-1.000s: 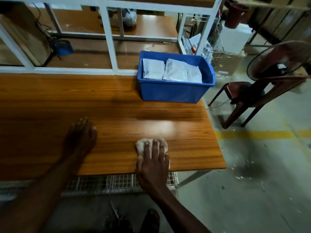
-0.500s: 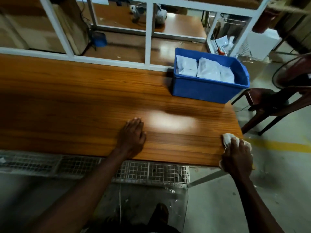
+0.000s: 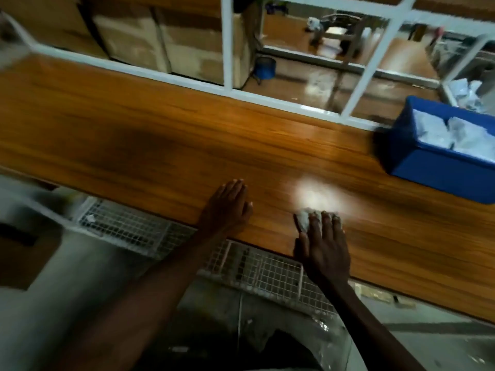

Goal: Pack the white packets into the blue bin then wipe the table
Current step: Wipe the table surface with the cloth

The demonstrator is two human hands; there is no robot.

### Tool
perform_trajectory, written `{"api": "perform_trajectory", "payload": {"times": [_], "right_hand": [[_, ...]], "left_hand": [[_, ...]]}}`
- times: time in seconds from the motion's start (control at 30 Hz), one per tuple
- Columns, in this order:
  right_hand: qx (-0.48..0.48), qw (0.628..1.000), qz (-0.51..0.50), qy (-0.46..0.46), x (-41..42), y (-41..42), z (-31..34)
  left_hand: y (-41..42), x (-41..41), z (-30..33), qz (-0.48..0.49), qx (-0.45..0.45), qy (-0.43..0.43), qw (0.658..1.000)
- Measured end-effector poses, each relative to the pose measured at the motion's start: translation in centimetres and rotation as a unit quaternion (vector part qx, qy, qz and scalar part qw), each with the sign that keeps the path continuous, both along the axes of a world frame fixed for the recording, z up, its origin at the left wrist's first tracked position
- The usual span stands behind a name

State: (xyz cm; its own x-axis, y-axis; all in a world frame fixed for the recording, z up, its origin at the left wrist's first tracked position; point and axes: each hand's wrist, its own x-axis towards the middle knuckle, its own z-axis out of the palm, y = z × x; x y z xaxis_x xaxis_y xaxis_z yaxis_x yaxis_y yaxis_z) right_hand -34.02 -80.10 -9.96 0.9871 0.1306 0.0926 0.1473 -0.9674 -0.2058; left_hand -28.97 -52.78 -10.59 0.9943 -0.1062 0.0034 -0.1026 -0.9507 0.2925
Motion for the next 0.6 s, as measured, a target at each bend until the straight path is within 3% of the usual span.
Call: {"api": "perform_trajectory", "payload": {"times": [0.3, 0.47, 0.6], "right_hand": [[-0.012, 0.989, 0.145, 0.003, 1.8, 17.0, -1.4], [0.016, 0.986, 0.164, -0.029, 2.5, 29.0, -1.1], [0.02, 0.983, 0.184, 0.01, 3.5, 39.8, -1.1]], "left_hand": [[14.1, -0.2, -0.4, 0.083, -0.009, -0.016, 0.996], [22.7, 0.1, 0.0, 0.138, 0.006, -0.002, 0.99], [31.2, 0.7, -0.1, 0.176, 0.002, -0.015, 0.984]]}}
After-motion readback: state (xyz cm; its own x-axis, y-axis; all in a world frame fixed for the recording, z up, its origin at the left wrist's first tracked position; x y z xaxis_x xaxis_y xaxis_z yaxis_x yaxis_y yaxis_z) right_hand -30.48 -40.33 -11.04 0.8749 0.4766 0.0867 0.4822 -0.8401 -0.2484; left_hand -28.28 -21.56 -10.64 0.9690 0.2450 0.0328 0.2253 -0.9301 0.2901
